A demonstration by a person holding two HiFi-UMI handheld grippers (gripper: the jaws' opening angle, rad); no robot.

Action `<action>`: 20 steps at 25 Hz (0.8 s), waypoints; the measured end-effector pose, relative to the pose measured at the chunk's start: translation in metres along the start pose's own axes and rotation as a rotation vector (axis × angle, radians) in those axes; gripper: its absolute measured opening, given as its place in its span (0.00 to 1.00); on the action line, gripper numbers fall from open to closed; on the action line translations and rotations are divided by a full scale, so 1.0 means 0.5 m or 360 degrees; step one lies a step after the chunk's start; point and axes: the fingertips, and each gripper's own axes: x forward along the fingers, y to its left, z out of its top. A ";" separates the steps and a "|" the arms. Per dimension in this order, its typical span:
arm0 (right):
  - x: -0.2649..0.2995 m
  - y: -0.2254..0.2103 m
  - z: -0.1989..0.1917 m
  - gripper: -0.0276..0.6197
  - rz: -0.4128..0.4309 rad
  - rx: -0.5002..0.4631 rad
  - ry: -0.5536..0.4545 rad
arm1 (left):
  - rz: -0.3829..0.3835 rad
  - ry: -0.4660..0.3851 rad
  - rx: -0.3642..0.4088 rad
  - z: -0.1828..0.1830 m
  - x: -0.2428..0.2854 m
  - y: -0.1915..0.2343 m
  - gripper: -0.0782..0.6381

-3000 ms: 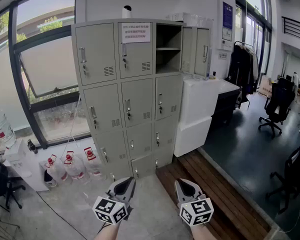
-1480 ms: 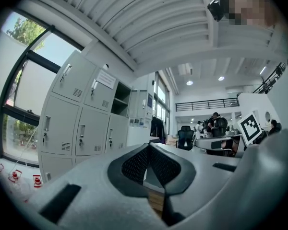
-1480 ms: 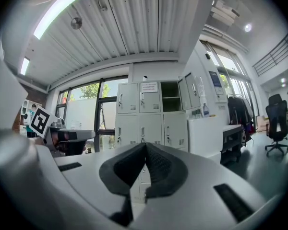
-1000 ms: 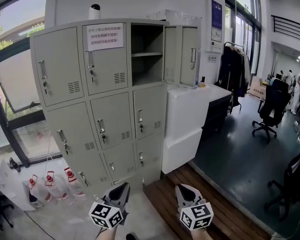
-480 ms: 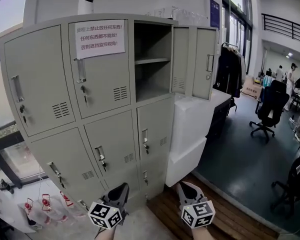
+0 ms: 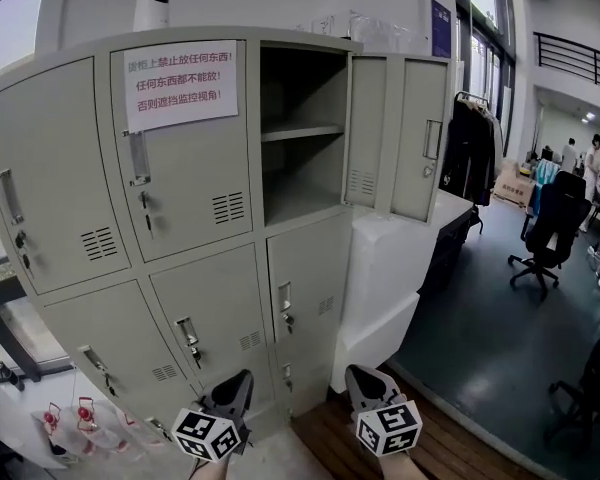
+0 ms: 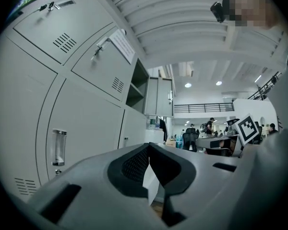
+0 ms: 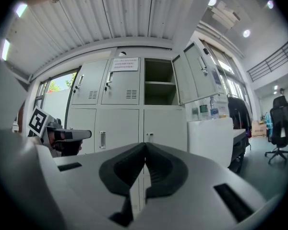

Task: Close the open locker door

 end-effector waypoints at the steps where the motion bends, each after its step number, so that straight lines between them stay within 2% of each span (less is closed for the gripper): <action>1: 0.005 -0.014 0.003 0.06 0.0010 -0.0012 0.0001 | 0.0003 -0.0007 -0.0002 0.002 0.015 -0.006 0.12; 8: 0.029 -0.126 0.055 0.06 -0.0009 -0.0073 -0.0048 | 0.0000 0.0000 0.0003 -0.005 0.086 -0.045 0.12; 12: 0.049 -0.193 0.137 0.06 0.0047 -0.0099 -0.0126 | 0.0019 0.0011 0.0016 -0.007 0.096 -0.050 0.12; 15: 0.064 -0.265 0.216 0.08 0.0035 -0.0127 -0.0196 | 0.0040 0.0012 0.0024 -0.006 0.100 -0.052 0.12; 16: 0.070 -0.291 0.242 0.16 0.0029 -0.0130 -0.0217 | 0.0048 0.0011 0.0022 -0.006 0.101 -0.052 0.12; 17: 0.076 -0.317 0.266 0.29 0.0028 -0.0122 -0.0238 | 0.0054 0.0010 0.0020 -0.007 0.101 -0.052 0.12; 20: 0.092 -0.402 0.335 0.30 -0.0003 -0.0098 -0.0292 | 0.0057 0.0013 0.0015 -0.013 0.101 -0.059 0.12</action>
